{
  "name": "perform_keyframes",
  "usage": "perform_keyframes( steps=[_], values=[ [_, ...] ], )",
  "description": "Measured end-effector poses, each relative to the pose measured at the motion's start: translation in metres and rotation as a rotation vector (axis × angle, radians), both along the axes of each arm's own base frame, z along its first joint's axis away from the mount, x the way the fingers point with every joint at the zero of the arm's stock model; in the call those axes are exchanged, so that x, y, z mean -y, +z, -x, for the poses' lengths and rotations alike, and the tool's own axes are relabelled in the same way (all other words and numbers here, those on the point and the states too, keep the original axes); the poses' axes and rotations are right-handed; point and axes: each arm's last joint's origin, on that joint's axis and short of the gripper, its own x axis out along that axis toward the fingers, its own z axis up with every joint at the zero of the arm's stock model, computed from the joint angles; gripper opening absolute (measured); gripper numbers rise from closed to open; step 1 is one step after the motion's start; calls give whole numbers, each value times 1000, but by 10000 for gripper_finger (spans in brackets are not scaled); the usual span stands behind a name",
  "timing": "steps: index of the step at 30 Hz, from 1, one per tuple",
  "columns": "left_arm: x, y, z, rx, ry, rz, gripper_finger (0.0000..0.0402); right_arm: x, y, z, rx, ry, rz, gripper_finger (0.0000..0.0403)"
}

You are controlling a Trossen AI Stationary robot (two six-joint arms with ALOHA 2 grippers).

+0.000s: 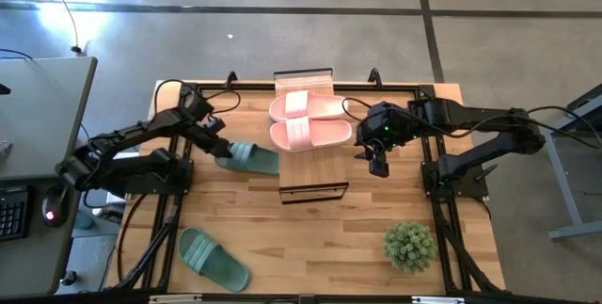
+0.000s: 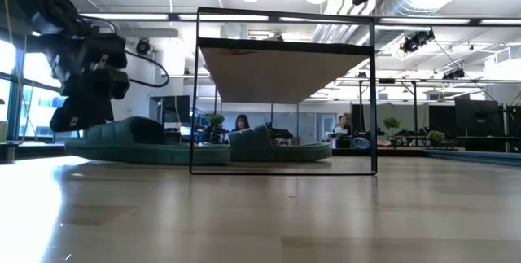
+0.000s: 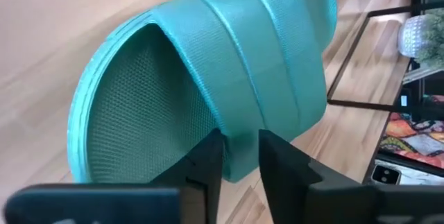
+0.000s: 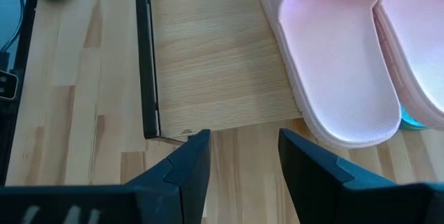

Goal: Pick and place slides into the shelf
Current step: Put the green slide under the shelf

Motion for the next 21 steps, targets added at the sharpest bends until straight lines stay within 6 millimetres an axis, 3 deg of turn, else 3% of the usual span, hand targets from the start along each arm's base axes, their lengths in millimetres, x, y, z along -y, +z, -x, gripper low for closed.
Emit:
perform_keyframes(
  steps=[13, 21],
  values=[
    [12, 4, -30, 31, -70, -20, 13, 0, 0, 0, 0, 0, 0, 160],
    [18, 9, -50, 65, -75, -90, 9, 0, 0, 0, 0, 0, 0, 160]
  ],
)
